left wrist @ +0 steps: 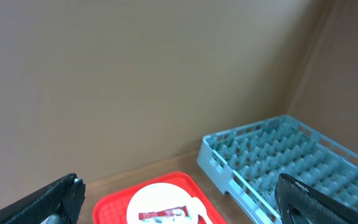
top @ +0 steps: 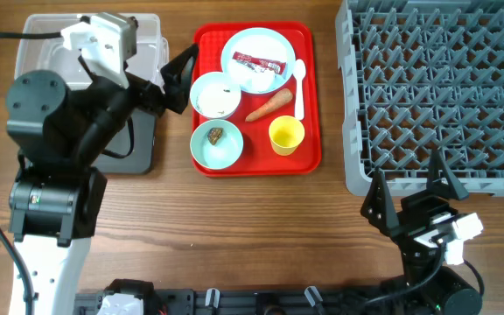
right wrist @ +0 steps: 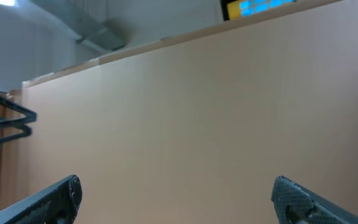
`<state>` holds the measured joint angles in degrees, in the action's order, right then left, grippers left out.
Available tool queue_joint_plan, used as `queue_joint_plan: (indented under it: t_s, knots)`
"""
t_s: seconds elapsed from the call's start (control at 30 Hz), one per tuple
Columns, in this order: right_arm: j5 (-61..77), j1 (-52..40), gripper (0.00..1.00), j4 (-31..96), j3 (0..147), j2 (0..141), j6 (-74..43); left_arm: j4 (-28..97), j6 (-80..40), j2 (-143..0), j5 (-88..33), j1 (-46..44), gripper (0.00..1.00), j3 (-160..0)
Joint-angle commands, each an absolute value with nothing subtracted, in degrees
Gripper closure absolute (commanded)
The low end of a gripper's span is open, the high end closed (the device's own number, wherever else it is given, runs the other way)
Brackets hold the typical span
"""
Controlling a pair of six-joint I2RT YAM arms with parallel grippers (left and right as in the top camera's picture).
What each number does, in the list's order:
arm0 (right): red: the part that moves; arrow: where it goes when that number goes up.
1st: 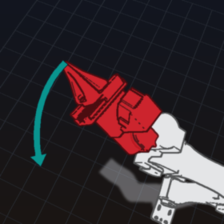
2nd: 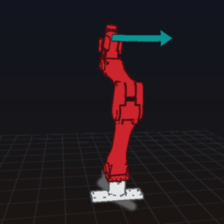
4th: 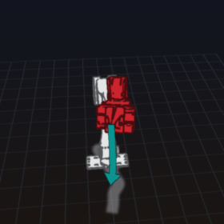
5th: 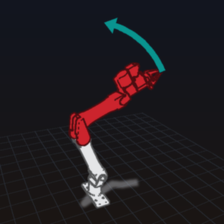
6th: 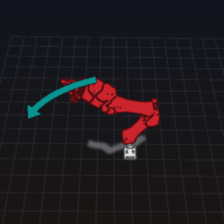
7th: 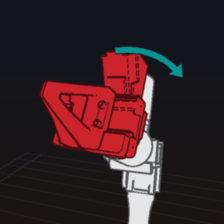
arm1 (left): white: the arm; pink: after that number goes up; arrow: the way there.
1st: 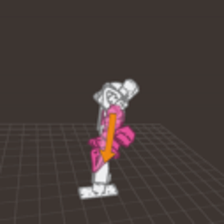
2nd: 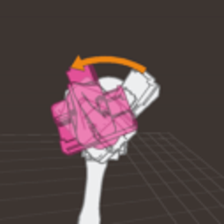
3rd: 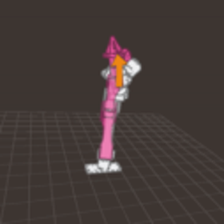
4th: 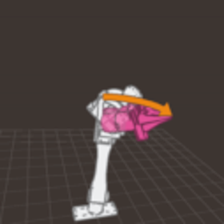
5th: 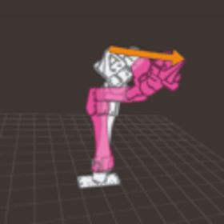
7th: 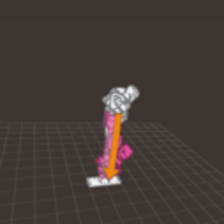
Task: Sort waste into correct bins and load items into the dishwasher rack
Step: 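Reach the left gripper over the white plate toward the red wrapper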
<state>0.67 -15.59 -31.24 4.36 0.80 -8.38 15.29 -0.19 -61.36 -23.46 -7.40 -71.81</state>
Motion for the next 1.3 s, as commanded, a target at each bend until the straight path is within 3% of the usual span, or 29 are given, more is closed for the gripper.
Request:
queue_joint_plan:
  t_s: [0.0, 0.37, 0.6, 0.8, 1.0, 1.27]
  knots:
    - [7.3, -15.9, 0.0, -26.8, 9.2, 2.7, -8.6, 15.3, -1.0, -62.1, -26.0, -7.6, 0.0, -72.9]
    - [19.7, -15.9, 0.0, 0.5, 43.7, 29.2, -3.0, 21.4, -2.2, -66.6, -11.8, -10.7, 0.0, -77.4]
    - [20.7, -15.9, 0.0, 24.6, 67.8, 46.9, -2.9, 34.8, -0.2, -77.3, -1.1, -14.8, 0.0, -90.9]
    - [20.7, -15.9, 0.0, 42.7, 85.0, 58.9, -2.9, 46.6, -0.3, -91.4, -0.5, -16.7, 0.0, -107.6]
    - [25.7, -15.9, 0.0, 47.3, 89.5, 62.8, -3.2, 53.3, -0.3, -106.7, -0.1, -20.6, 0.0, -122.3]
    - [25.8, -15.9, 0.0, 52.4, 89.4, 62.9, -3.2, 52.4, -0.5, -116.7, -1.7, -24.8, 0.0, -122.9]
